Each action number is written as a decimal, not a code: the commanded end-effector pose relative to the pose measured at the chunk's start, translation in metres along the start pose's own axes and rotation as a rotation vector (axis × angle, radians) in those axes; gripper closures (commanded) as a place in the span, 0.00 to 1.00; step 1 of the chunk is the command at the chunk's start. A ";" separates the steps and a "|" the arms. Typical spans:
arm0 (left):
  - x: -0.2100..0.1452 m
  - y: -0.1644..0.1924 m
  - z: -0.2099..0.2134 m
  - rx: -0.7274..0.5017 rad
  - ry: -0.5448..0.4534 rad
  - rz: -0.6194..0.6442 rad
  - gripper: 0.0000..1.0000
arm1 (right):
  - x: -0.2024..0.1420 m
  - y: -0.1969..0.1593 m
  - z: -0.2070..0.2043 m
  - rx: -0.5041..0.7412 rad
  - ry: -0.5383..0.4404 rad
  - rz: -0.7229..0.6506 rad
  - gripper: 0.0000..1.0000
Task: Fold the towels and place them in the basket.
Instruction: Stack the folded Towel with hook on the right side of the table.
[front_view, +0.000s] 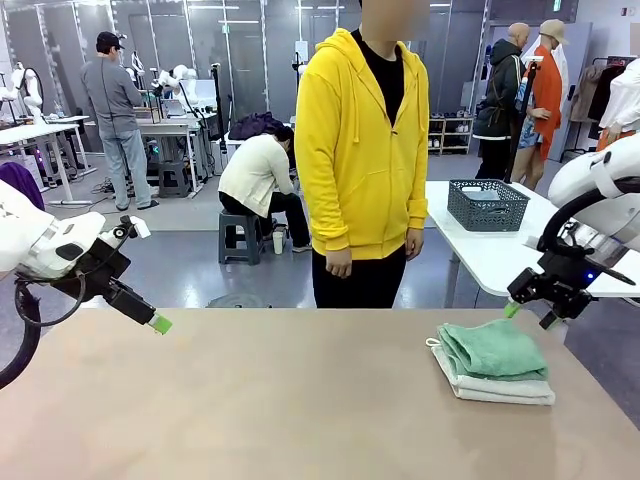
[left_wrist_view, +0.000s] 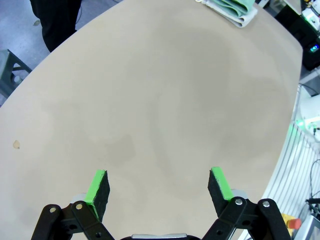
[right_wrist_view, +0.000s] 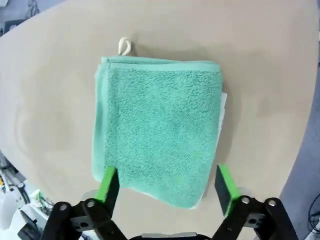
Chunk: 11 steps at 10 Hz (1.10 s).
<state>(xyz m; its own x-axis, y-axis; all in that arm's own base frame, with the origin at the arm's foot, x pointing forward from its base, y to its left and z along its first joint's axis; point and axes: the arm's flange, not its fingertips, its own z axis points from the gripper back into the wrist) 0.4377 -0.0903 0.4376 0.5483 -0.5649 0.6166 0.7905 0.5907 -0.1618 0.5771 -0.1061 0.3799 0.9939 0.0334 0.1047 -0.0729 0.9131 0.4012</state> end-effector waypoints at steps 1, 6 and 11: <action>0.003 0.002 0.001 -0.012 0.012 -0.018 0.00 | -0.015 0.026 0.003 -0.075 -0.019 -0.012 0.00; 0.003 0.002 0.001 -0.012 0.012 -0.018 0.00 | -0.009 0.024 0.011 -0.039 -0.018 0.019 0.00; 0.003 0.002 0.001 -0.012 0.012 -0.018 0.00 | -0.009 0.024 0.011 -0.039 -0.018 0.019 0.00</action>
<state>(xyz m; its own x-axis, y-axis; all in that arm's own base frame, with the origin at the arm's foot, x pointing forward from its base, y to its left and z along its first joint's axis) 0.4377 -0.0903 0.4376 0.5483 -0.5650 0.6166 0.7905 0.5907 -0.1618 0.5635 -0.0878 0.3987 0.9914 0.0327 0.1265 -0.0757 0.9331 0.3515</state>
